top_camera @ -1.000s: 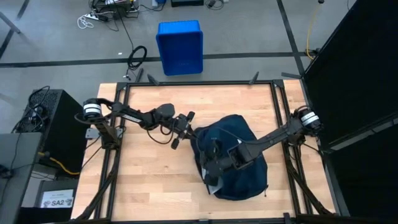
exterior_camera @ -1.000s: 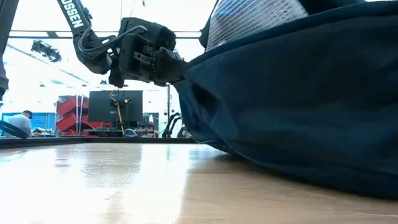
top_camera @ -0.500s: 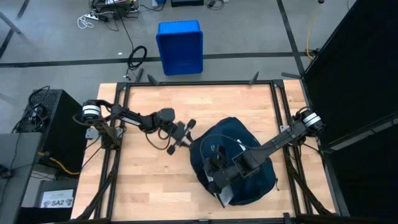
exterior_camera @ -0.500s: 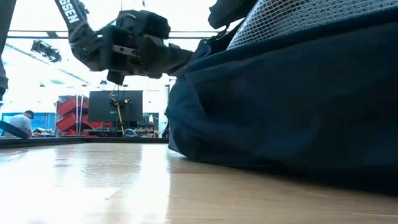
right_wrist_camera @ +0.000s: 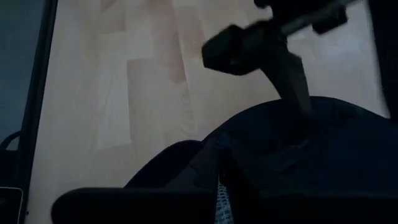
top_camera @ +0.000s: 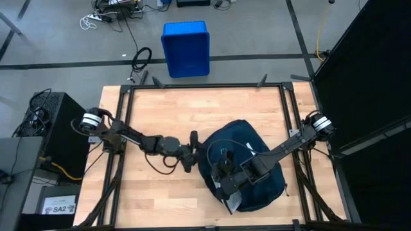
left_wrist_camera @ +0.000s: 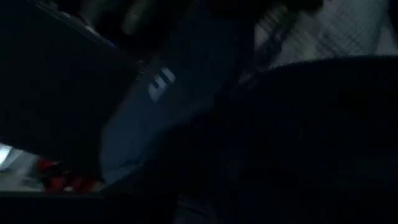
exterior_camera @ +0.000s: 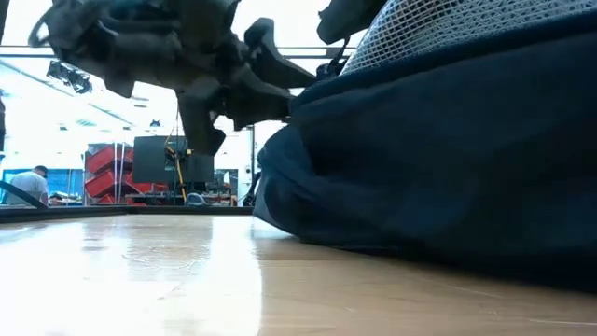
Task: Unpack backpack
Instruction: Close the dark blue backpack
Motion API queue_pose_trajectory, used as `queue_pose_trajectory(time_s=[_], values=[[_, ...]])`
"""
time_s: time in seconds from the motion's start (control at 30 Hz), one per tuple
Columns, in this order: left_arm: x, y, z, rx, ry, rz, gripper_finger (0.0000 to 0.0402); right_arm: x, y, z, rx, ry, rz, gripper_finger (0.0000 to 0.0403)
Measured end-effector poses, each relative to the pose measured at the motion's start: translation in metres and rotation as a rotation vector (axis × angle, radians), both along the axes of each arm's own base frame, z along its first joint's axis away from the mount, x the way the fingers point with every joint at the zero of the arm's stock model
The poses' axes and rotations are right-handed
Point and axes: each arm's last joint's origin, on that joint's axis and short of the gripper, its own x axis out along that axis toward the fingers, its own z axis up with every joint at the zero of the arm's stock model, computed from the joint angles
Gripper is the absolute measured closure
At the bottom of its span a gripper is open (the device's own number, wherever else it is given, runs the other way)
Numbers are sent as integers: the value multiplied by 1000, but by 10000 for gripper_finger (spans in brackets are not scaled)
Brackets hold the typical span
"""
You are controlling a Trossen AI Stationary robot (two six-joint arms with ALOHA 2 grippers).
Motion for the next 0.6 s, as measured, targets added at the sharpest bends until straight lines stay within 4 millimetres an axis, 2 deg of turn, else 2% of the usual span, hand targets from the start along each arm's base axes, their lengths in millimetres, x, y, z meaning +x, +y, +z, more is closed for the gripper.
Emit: queue_pose_trajectory(time_s=[0.17, 0.3, 0.4, 0.6], values=[[-16, -26, 18, 78, -14, 54, 180, -2, 4, 0, 6, -1, 5, 403], [-26, -46, 24, 138, -4, -2, 169, -5, 9, 0, 1, -7, 14, 403], [-24, -57, 24, 213, 100, -28, 162, -7, 12, 1, 1, -17, 4, 403], [-11, -60, 35, 301, 242, 34, 157, -10, 18, 1, 13, -37, -18, 403]])
